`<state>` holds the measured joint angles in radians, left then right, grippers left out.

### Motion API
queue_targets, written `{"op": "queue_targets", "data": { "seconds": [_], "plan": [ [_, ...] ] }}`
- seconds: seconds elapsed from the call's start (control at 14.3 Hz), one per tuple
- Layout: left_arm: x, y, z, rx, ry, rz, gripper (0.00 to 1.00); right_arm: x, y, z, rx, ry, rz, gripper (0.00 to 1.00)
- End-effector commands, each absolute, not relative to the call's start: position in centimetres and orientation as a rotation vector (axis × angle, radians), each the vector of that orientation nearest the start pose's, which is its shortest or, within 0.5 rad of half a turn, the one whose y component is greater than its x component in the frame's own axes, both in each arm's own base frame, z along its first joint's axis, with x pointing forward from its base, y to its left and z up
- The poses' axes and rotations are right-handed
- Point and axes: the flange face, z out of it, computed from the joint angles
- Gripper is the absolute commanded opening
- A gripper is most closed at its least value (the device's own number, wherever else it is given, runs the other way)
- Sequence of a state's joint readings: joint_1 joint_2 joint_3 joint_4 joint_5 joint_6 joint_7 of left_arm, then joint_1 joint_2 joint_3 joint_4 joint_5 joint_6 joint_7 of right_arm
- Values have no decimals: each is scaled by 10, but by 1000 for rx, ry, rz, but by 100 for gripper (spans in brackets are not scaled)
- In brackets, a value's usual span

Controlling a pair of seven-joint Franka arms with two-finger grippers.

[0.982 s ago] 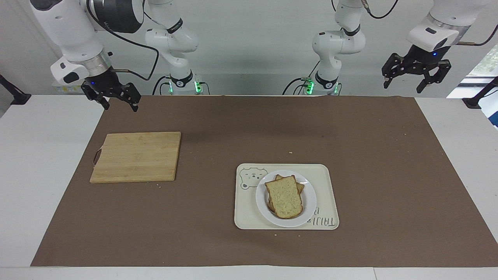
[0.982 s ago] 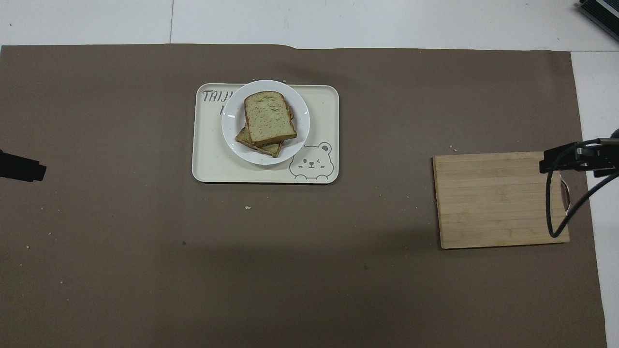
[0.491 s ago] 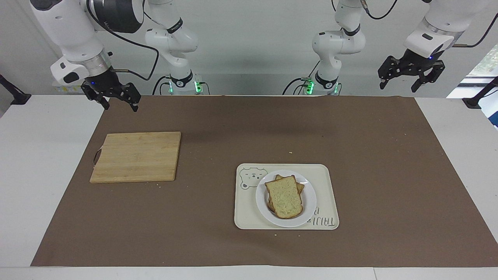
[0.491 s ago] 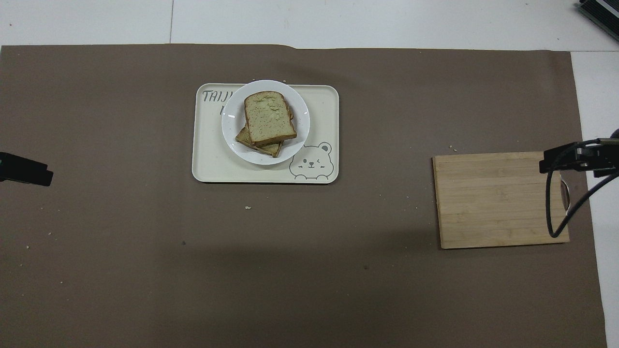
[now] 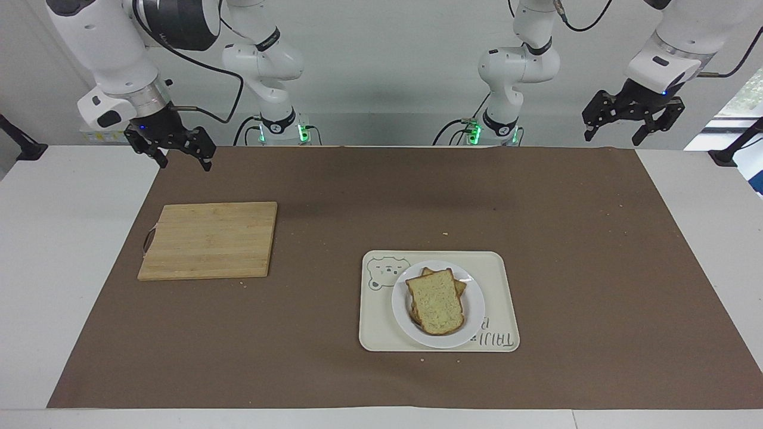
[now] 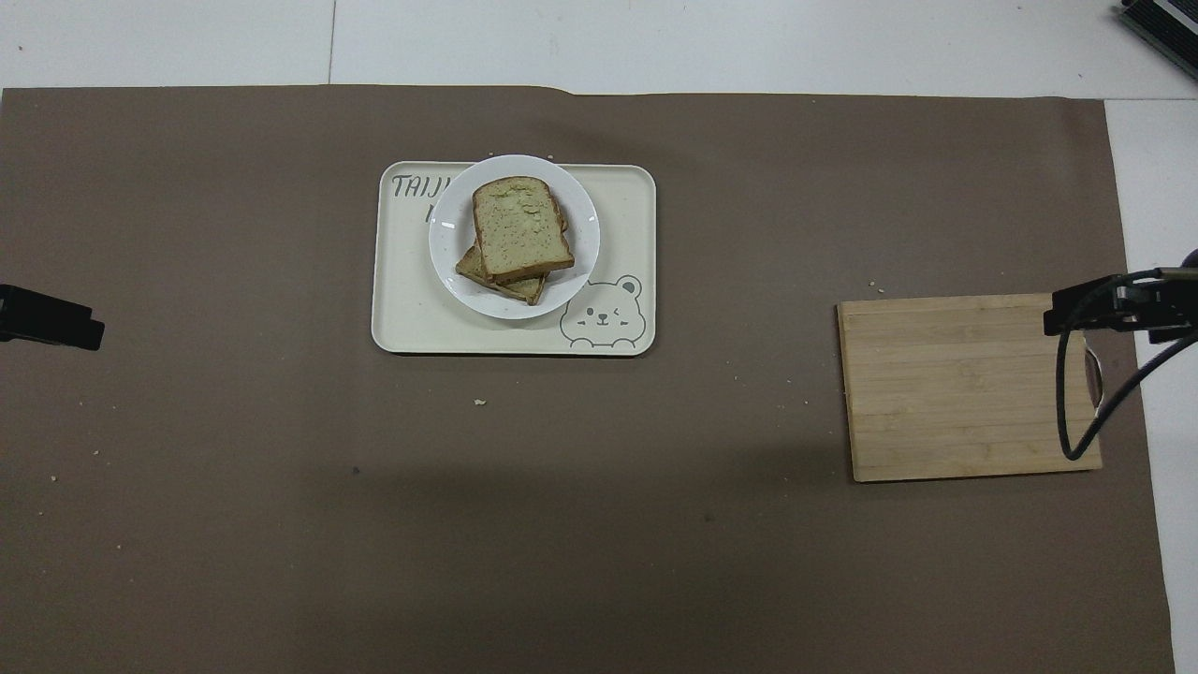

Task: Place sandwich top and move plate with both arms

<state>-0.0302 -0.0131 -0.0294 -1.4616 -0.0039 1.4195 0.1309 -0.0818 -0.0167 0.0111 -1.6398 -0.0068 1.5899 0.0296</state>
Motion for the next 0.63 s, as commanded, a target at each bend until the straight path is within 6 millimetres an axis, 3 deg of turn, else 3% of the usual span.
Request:
{"op": "queue_targets", "data": {
  "seconds": [0.0, 0.14, 0.56],
  "plan": [
    [517, -27, 653, -3150, 277, 59, 100, 551, -38, 605, -3125, 176, 57, 100],
    [504, -26, 643, -3148, 272, 38, 100, 551, -39, 605, -3125, 178, 57, 100],
    [502, -27, 642, -3148, 272, 45, 100, 551, -38, 605, -3125, 176, 57, 100]
  ]
}}
